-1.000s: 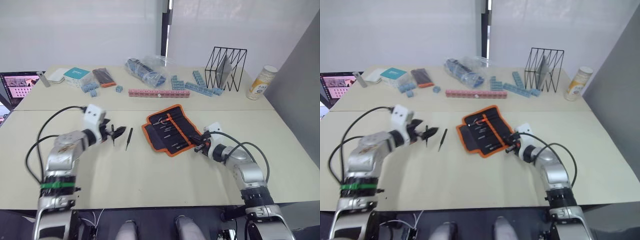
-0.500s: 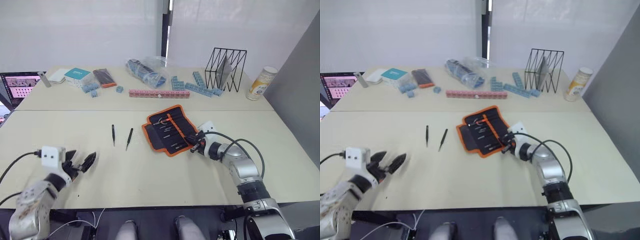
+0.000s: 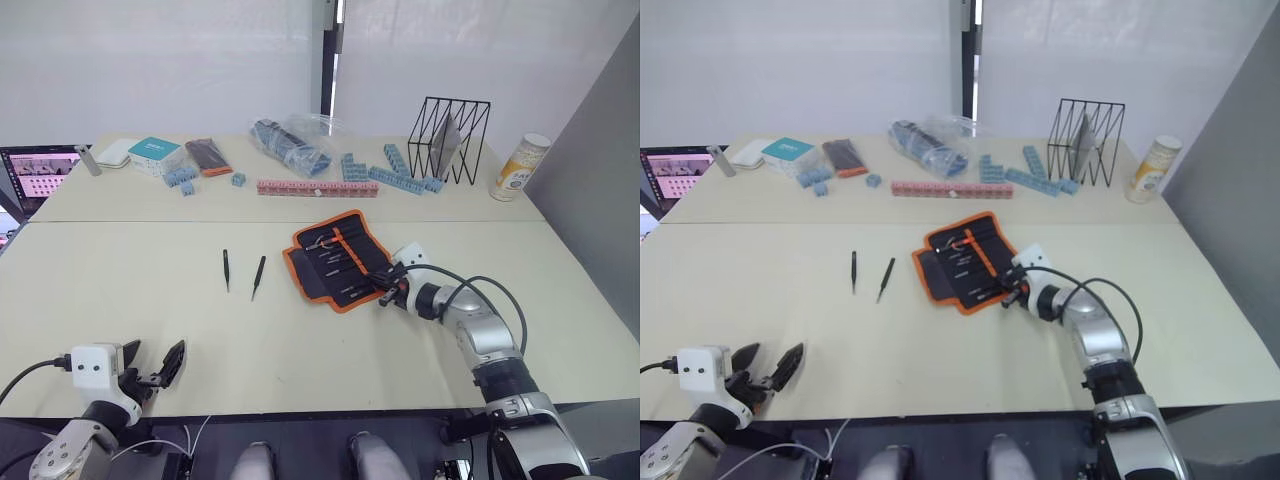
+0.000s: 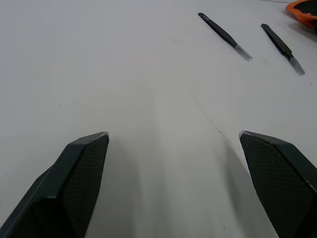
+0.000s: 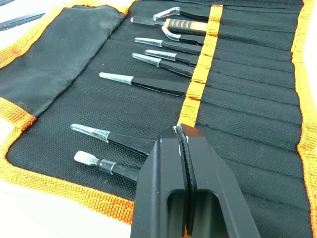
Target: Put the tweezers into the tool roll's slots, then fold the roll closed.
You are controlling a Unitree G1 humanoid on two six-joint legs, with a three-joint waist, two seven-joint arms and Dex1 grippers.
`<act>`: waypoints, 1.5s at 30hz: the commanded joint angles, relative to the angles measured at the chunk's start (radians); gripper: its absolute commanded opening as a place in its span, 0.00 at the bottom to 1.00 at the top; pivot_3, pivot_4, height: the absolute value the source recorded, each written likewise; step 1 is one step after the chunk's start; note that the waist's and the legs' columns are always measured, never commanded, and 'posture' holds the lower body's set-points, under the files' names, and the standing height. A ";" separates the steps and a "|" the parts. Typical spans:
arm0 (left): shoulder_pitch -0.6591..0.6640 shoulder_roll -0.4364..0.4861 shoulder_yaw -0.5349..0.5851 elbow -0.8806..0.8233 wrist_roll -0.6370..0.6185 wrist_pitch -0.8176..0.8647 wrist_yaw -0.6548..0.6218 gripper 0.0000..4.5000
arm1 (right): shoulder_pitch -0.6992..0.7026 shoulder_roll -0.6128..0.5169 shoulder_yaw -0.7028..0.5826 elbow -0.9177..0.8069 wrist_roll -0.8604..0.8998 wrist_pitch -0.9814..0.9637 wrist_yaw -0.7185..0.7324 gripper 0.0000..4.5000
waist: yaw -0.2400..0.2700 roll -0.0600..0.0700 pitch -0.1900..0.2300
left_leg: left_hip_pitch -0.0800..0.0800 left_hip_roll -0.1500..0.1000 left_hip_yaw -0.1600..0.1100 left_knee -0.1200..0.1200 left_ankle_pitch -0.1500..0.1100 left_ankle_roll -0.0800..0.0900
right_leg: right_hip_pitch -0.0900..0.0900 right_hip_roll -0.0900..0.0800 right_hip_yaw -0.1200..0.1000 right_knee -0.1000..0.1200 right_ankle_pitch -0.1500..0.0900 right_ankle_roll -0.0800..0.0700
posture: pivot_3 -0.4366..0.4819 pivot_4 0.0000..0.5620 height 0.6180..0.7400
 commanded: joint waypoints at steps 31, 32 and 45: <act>-0.448 0.127 -0.256 0.063 0.078 0.300 0.206 1.00 | 0.056 -0.008 -0.019 -0.082 -0.004 0.058 -0.042 0.00 | 0.001 0.000 0.000 | 0.000 0.000 0.000 0.000 0.003 0.005 | 0.001 0.000 0.000 0.001 0.001 0.003 | 0.48 0.27 1.00; -0.480 0.123 -0.277 0.085 0.091 0.321 0.221 1.00 | 0.057 -0.008 -0.020 -0.084 -0.004 0.059 -0.043 0.00 | 0.001 0.000 0.000 | 0.000 0.000 0.000 0.000 0.003 0.006 | 0.000 0.000 0.000 0.001 0.002 0.003 | 0.48 0.27 1.00; -0.697 0.012 -0.346 0.333 0.152 0.357 0.344 0.87 | 0.062 -0.007 -0.022 -0.106 -0.003 0.074 -0.057 0.00 | 0.011 0.000 0.000 | 0.000 -0.001 -0.002 0.000 0.004 0.006 | 0.001 0.001 -0.001 0.001 0.005 0.009 | 0.48 0.27 1.00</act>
